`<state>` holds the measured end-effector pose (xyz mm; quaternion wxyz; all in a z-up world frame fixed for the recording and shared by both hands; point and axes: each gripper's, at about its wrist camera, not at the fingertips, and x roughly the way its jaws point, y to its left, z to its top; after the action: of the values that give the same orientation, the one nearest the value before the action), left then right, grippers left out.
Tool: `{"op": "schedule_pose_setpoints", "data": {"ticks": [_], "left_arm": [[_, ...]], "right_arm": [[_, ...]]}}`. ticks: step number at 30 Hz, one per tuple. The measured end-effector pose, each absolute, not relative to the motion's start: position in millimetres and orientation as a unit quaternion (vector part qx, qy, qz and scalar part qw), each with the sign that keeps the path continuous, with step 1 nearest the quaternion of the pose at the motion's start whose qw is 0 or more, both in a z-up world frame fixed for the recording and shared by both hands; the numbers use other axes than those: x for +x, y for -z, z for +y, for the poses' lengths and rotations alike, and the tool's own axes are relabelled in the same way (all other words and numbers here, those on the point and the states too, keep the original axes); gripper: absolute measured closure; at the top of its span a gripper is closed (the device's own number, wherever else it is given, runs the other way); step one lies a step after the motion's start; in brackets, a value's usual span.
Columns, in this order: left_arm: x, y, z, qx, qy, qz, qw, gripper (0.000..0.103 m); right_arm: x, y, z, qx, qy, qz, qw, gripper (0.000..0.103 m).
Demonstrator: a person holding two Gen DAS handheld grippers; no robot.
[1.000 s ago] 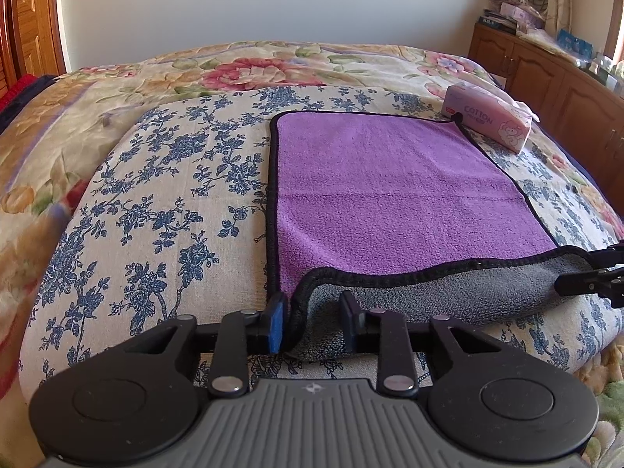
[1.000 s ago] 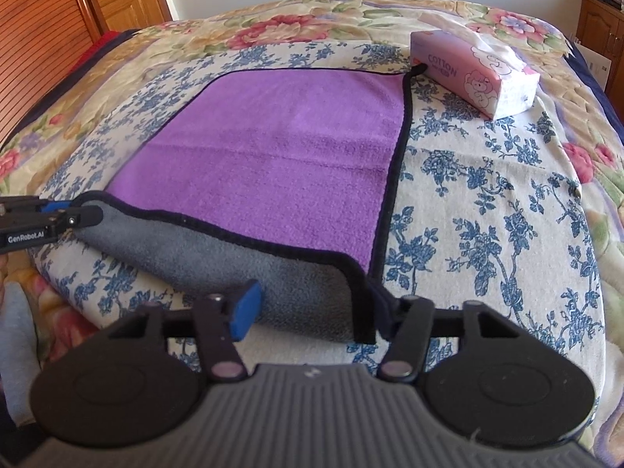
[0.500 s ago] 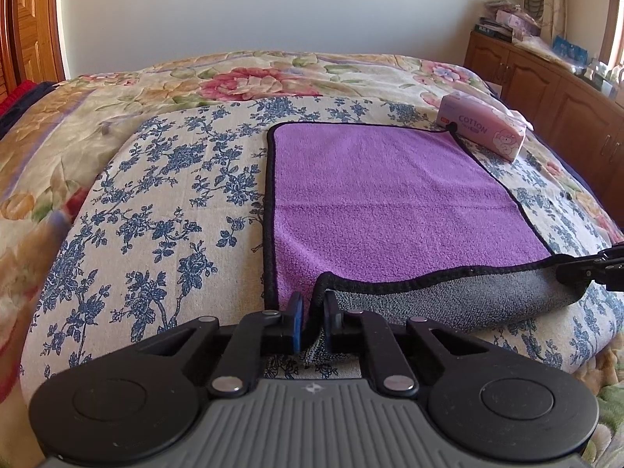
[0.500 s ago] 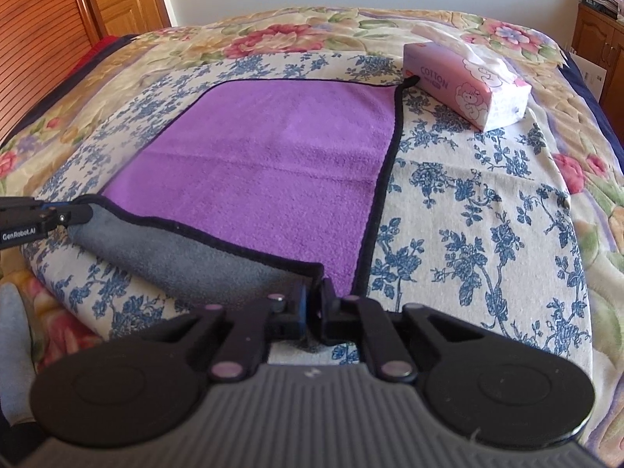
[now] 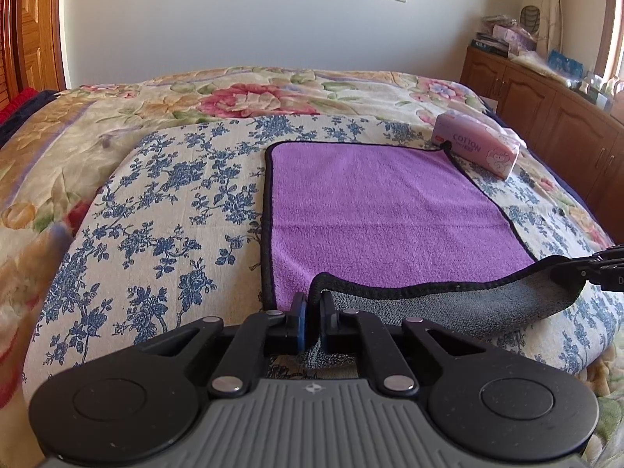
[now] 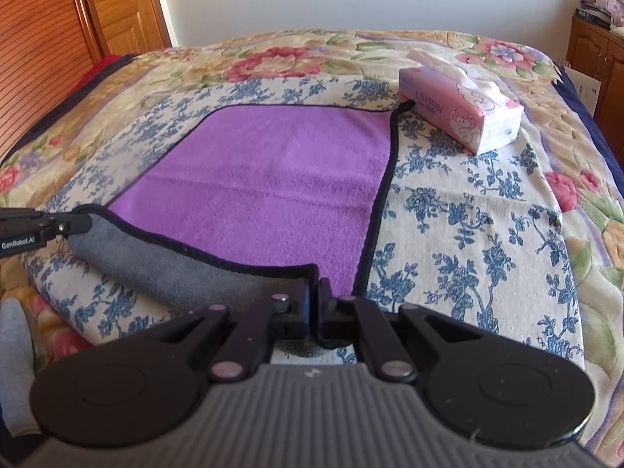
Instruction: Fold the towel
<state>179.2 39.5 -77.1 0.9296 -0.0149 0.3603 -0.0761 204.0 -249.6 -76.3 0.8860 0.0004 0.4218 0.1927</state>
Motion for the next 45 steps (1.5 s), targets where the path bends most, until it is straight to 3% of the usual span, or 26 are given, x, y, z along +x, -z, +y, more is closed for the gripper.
{"op": "schedule_pose_setpoints", "data": {"ticks": [45], "left_arm": [[222,65,40,-0.025,0.085,0.322,0.942,0.097]], "right_arm": [[242,61,-248,0.004,-0.214,0.358,0.909,0.099]]}}
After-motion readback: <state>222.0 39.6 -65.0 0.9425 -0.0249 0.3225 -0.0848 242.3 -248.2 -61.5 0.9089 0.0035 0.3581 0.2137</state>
